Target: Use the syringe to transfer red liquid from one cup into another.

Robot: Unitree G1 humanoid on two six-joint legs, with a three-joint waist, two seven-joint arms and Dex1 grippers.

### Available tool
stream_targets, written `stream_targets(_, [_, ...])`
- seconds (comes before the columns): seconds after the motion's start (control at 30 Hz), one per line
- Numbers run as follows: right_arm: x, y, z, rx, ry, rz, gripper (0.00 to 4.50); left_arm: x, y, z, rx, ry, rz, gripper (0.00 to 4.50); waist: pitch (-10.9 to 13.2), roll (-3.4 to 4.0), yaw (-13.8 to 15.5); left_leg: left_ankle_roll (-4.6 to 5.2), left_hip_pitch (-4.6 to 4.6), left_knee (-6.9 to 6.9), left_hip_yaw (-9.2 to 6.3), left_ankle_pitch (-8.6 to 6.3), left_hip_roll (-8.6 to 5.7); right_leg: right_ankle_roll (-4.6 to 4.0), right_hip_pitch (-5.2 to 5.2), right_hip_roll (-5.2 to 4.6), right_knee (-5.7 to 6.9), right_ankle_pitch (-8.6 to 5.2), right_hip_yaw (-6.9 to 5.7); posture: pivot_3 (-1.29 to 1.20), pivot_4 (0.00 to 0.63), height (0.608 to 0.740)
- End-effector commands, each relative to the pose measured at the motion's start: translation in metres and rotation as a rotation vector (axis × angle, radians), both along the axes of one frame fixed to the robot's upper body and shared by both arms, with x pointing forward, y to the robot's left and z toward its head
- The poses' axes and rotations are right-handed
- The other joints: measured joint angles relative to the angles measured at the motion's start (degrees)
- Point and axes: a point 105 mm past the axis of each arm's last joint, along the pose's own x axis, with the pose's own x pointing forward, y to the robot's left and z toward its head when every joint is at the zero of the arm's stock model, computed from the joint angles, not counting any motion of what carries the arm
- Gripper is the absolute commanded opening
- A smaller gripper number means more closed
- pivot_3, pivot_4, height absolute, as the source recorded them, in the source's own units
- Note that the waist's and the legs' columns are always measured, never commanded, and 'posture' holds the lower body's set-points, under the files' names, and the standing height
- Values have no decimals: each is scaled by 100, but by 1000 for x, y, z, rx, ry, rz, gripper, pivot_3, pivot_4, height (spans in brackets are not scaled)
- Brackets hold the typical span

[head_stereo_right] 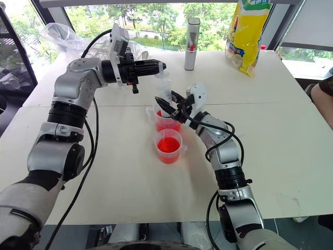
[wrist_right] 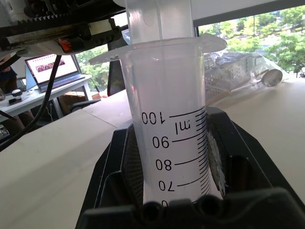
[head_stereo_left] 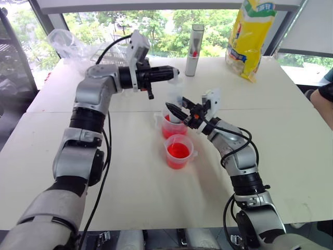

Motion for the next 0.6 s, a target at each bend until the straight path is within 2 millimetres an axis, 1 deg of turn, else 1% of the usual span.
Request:
stream_targets(0.03, [-9, 12, -12, -46, 26, 66, 1437, -5, 8, 55, -112, -167, 38, 46, 0, 0, -1, 0, 0, 0, 0, 0, 0, 0, 0, 0, 0, 0, 0, 0, 150, 740])
stream_targets(0.33, [-9, 13, -12, -47, 25, 68, 1437, -5, 9, 54, -121, -145, 38, 46, 0, 0, -2, 0, 0, 0, 0, 0, 0, 0, 0, 0, 0, 0, 0, 0, 150, 740])
stream_targets(0.4, [-9, 13, -10, -46, 20, 69, 1437, -5, 8, 51, -119, -117, 32, 660, 0, 0, -6, 0, 0, 0, 0, 0, 0, 0, 0, 0, 0, 0, 0, 0, 150, 740])
stream_targets(0.47, [-9, 14, -7, -45, 9, 70, 1437, -6, 8, 49, -111, -109, 21, 1392, 0, 0, -9, 0, 1, 0, 0, 0, 0, 0, 0, 0, 1, 0, 0, 0, 150, 740])
stream_targets(0.53, [-10, 14, -3, -44, -3, 73, 1437, -7, 8, 47, -97, -112, 19, 2287, 0, 0, -10, 0, 1, -1, 0, 0, 0, 0, 0, 1, 1, 0, 0, 0, 150, 740])
stream_targets(0.57, [-10, 14, 3, -37, -20, 73, 1437, -9, 8, 43, -81, -111, 7, 2711, 0, 0, -9, 0, 1, -1, 0, 0, 0, 0, 0, 1, 2, 0, 0, 0, 150, 740])
stream_targets(0.6, [-10, 15, 7, -33, -32, 73, 1437, -11, 8, 41, -70, -110, -2, 3278, 0, 0, -6, 0, 1, -1, 0, 0, 0, 0, 0, 1, 1, 0, 0, 0, 150, 740])
